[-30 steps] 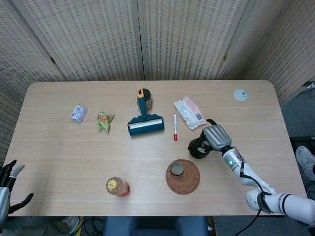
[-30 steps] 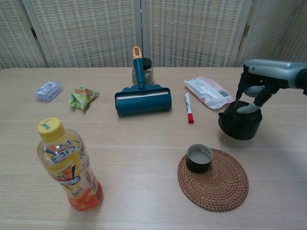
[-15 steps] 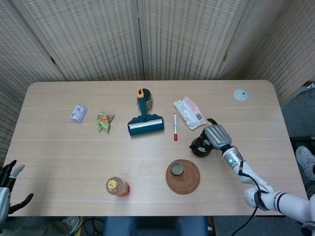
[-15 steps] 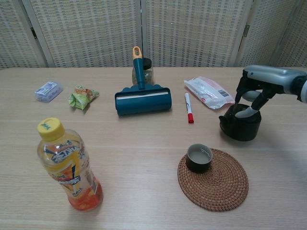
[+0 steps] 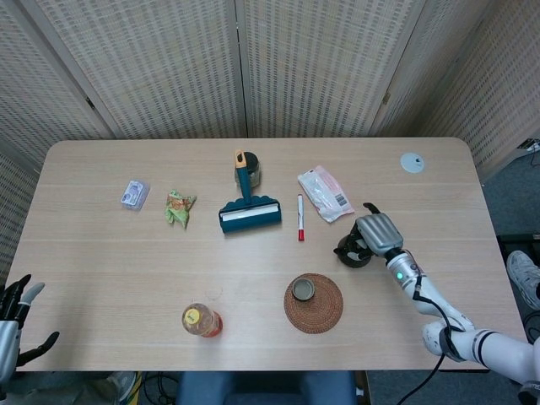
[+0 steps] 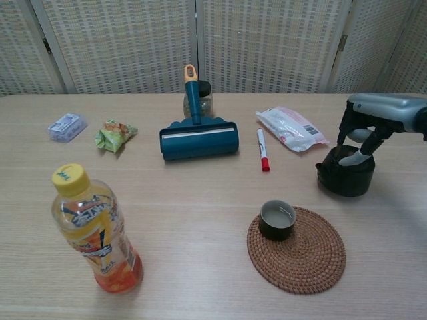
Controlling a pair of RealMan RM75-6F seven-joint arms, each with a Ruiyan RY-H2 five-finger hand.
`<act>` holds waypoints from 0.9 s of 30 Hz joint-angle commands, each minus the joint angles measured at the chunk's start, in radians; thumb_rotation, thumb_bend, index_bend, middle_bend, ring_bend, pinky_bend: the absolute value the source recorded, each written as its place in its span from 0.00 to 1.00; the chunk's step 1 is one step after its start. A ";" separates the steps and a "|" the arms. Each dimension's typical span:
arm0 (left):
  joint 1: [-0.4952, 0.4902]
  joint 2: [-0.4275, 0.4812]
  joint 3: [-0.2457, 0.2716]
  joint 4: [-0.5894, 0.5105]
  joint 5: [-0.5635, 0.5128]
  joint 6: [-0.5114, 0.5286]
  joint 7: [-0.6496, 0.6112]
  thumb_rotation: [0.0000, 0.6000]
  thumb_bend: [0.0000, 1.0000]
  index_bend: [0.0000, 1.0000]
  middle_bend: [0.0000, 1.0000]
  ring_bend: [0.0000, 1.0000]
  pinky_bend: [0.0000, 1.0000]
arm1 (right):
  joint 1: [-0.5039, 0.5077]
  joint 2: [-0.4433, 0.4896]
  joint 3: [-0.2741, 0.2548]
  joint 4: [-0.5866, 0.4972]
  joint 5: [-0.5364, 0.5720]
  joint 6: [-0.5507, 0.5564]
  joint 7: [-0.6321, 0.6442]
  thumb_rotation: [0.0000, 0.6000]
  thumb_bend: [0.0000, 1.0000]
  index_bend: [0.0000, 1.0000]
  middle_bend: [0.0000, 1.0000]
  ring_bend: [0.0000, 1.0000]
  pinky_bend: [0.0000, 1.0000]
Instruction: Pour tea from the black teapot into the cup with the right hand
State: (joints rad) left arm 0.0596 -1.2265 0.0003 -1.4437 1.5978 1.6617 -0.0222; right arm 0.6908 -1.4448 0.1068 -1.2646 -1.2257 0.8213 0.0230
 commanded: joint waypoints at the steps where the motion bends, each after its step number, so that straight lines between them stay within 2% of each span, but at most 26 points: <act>1: 0.000 -0.002 0.000 0.001 0.000 -0.001 -0.001 1.00 0.18 0.15 0.05 0.08 0.00 | -0.002 0.000 0.000 0.003 0.002 -0.003 -0.006 0.93 0.10 0.95 0.88 0.78 0.09; 19: 0.000 -0.004 0.000 0.011 -0.005 -0.001 -0.009 1.00 0.18 0.15 0.05 0.08 0.00 | 0.000 -0.019 0.004 0.016 0.011 -0.025 -0.044 0.93 0.10 0.93 0.86 0.77 0.09; 27: -0.003 -0.008 0.000 0.013 -0.005 -0.006 -0.010 1.00 0.18 0.15 0.05 0.08 0.00 | -0.005 -0.014 0.001 0.007 0.018 -0.023 -0.079 0.93 0.09 0.84 0.78 0.65 0.07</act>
State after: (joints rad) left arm 0.0569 -1.2341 0.0007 -1.4308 1.5932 1.6560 -0.0320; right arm 0.6866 -1.4593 0.1083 -1.2564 -1.2082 0.7981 -0.0534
